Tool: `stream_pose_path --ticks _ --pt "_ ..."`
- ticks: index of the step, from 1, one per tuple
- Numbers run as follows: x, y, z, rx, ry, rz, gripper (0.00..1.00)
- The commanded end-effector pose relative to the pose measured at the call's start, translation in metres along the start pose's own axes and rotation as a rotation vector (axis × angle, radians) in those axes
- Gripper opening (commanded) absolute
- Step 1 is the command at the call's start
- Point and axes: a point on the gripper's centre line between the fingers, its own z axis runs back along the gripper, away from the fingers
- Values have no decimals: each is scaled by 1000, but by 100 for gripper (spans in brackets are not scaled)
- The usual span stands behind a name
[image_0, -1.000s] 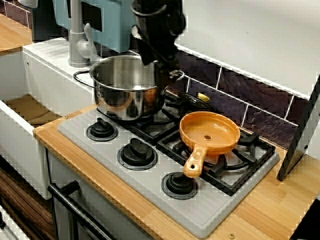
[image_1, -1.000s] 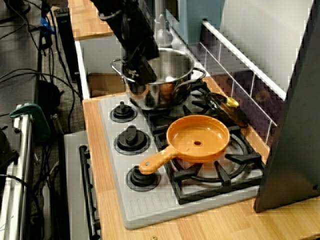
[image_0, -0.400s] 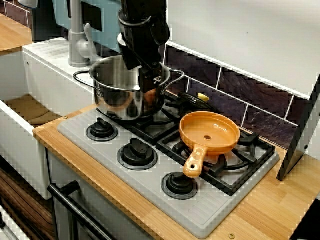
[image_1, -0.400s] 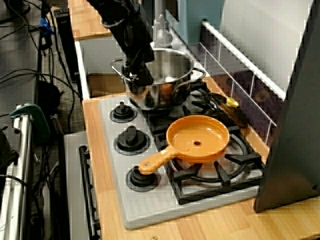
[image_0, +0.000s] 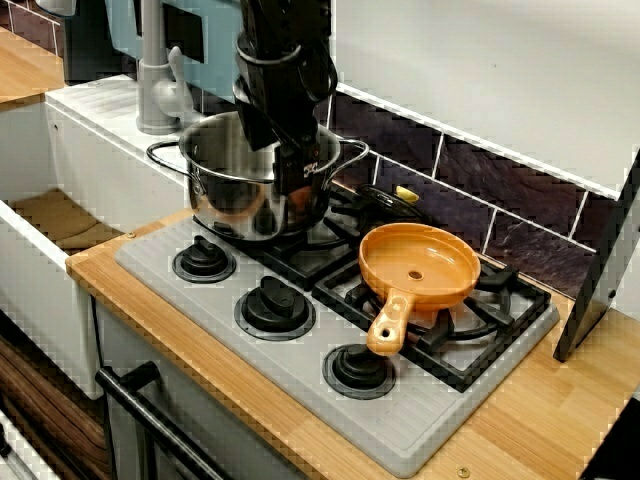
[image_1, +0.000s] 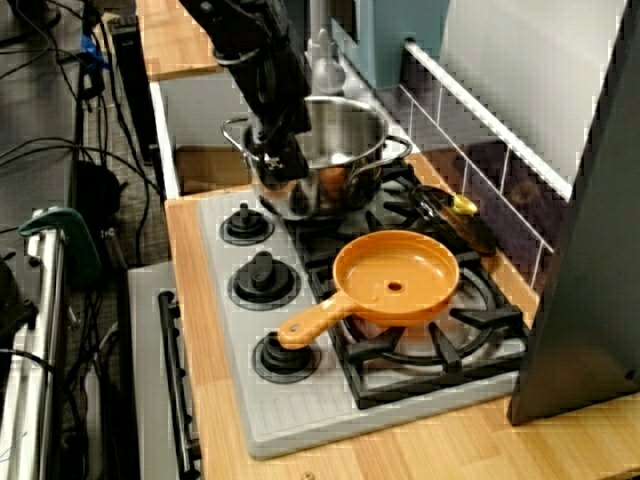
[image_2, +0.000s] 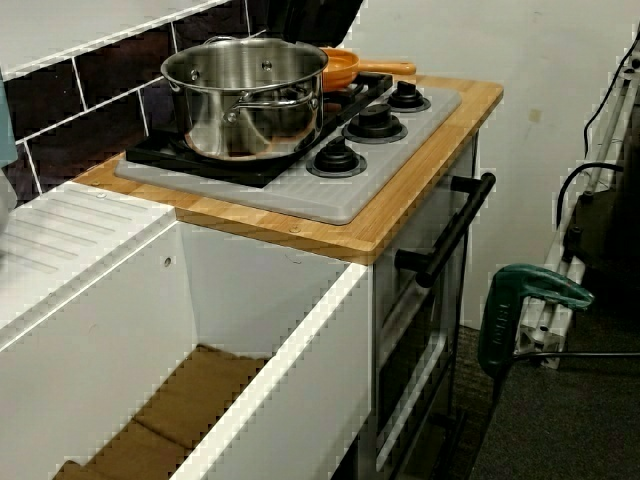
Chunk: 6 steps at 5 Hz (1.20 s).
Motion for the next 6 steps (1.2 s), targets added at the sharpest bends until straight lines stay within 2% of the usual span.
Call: stream_pose_path --ticks 1,4,5,6 --pt "1 -1 8 -12 -10 8 100" --pt "8 -4 -8 -31 28 4 100" --pt "8 -4 -9 -55 38 -1 0" --pt "8 -3 -6 -65 37 -6 0"
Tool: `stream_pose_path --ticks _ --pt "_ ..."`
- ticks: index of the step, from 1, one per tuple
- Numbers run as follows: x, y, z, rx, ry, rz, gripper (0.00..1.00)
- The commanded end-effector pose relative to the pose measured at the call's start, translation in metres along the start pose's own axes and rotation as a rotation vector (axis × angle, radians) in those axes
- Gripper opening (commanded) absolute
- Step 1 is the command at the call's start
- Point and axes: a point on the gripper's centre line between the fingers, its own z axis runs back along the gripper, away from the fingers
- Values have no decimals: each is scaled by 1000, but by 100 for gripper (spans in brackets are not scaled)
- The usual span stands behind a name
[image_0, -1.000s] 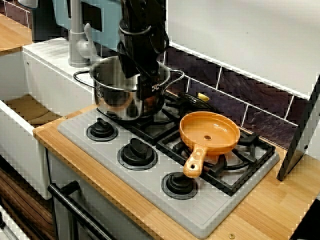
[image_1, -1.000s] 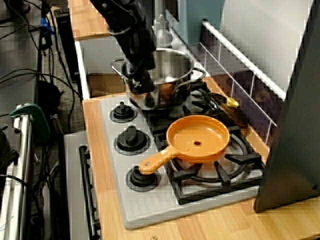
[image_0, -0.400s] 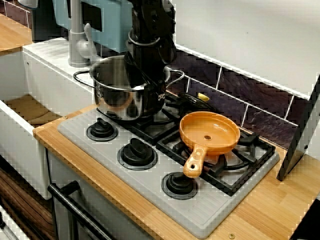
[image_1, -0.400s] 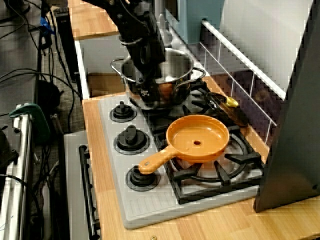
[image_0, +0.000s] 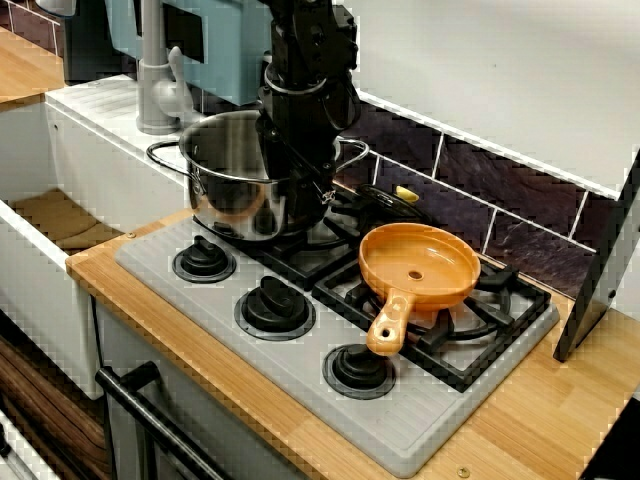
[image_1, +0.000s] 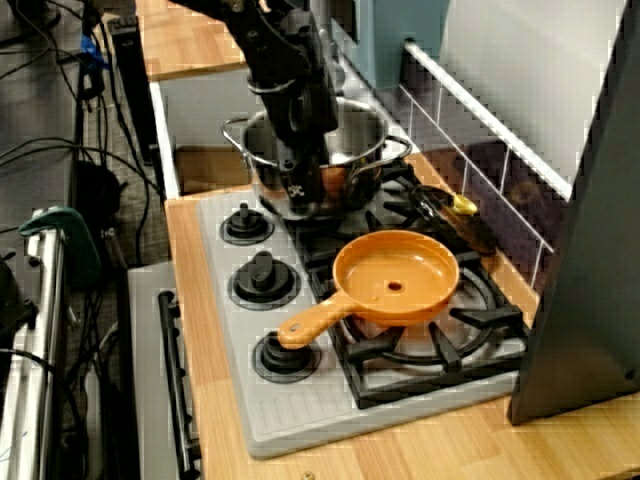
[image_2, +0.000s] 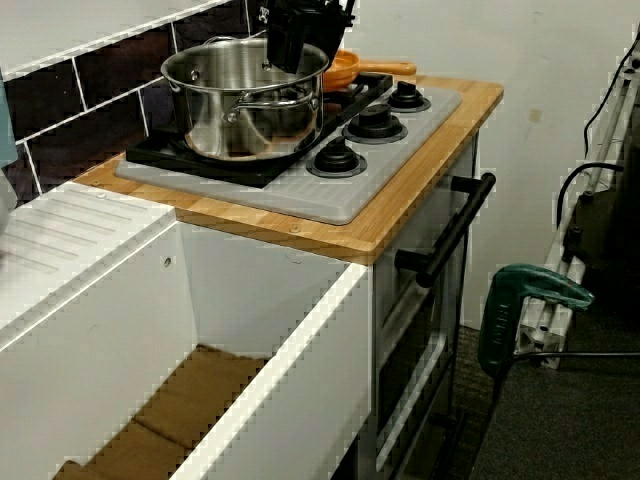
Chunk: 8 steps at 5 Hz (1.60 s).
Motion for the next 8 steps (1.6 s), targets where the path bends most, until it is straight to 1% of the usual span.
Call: stream_pose_path --ticks 1,2,4,5,7,8 --pt "1 8 24 -2 -50 -9 0" --pt "2 12 26 -2 -54 -7 0" --pt "8 19 37 -4 -71 4 0" --pt "11 14 39 -2 -81 -3 0" --pt "12 2 42 -4 -94 -13 0" --pt "13 -6 38 10 -97 -25 0"
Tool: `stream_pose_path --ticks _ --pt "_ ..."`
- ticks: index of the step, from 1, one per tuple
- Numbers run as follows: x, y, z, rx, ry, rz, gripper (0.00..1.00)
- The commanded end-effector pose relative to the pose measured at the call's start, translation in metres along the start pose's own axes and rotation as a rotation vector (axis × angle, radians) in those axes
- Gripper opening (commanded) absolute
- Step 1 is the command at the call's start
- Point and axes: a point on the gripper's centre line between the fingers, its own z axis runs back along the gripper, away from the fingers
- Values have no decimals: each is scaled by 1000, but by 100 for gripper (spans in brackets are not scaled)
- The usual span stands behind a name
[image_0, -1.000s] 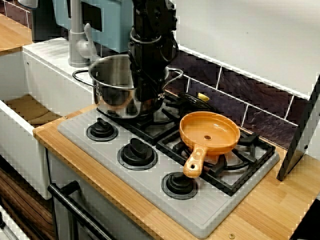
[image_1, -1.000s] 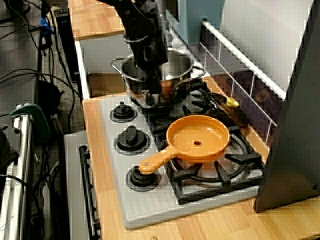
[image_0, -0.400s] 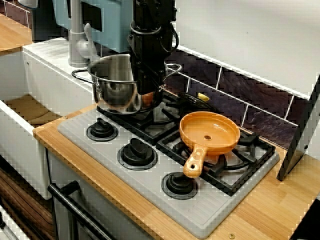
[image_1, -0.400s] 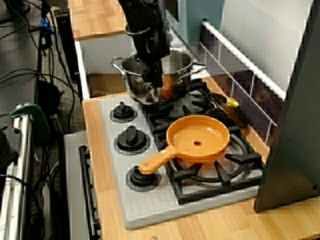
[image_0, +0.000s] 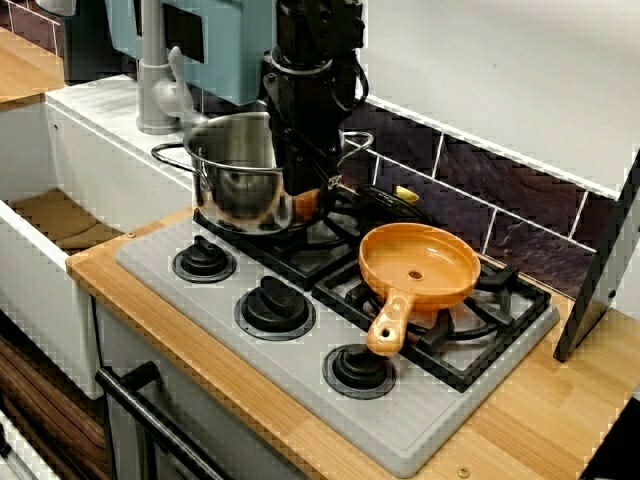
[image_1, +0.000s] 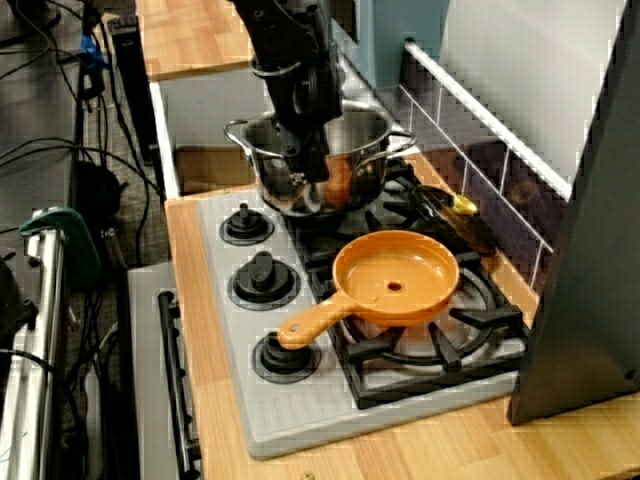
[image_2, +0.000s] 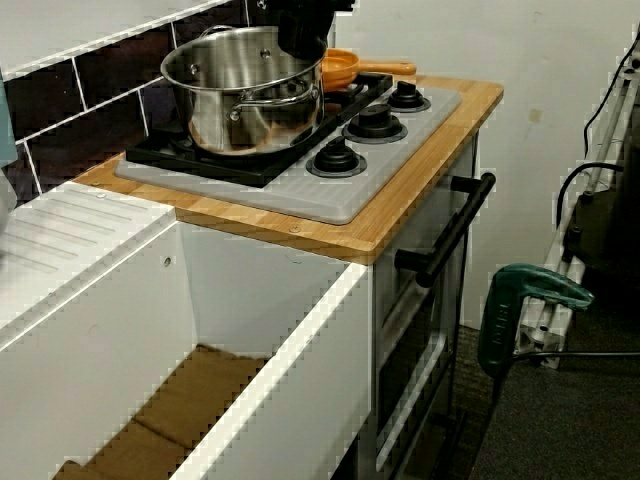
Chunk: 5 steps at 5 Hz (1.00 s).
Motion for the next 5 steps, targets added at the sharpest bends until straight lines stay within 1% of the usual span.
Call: stream_pose_path --ticks 1,2,3,4,5 --pt "9 -8 25 40 -103 -15 0" --pt "12 -9 23 50 -100 -11 0" --pt "13 -7 17 74 -89 -2 100" --pt "12 -4 15 71 -80 0 100" --pt "11 -2 17 65 -81 1 100"
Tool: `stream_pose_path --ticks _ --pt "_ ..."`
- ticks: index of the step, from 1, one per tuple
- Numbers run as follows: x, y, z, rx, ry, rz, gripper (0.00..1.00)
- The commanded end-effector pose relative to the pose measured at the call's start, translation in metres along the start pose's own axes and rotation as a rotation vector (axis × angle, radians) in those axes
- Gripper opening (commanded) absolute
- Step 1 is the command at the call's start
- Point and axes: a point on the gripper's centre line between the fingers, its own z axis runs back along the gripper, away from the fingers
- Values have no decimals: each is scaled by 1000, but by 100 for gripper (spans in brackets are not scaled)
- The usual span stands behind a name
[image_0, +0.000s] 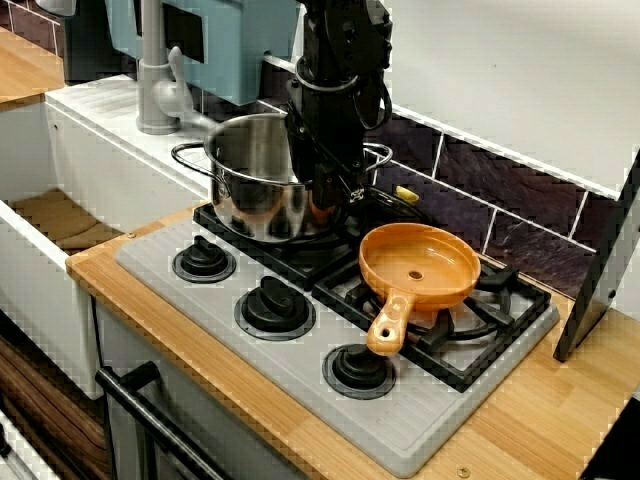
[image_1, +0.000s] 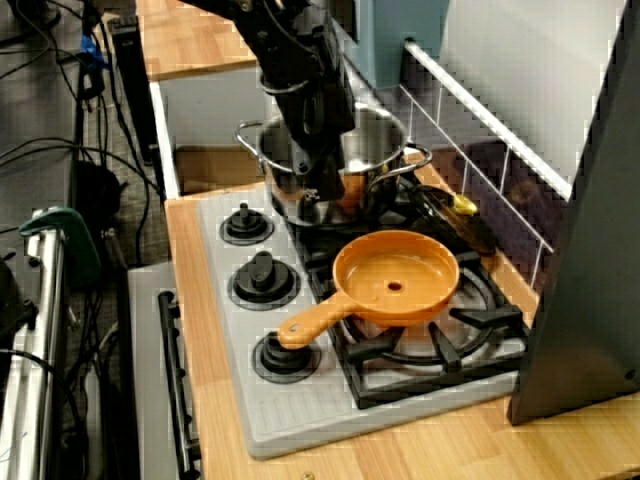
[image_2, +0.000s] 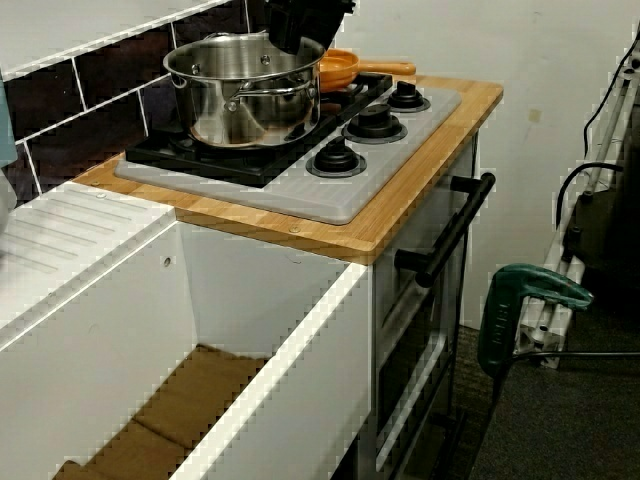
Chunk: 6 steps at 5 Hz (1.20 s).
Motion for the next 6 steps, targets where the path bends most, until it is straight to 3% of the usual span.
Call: stream_pose_path --ticks 1,4,6 --pt "2 9 24 -6 -54 17 100" --pt "6 5 46 -20 -85 0 100" --pt "16 -9 70 8 -94 -17 100"
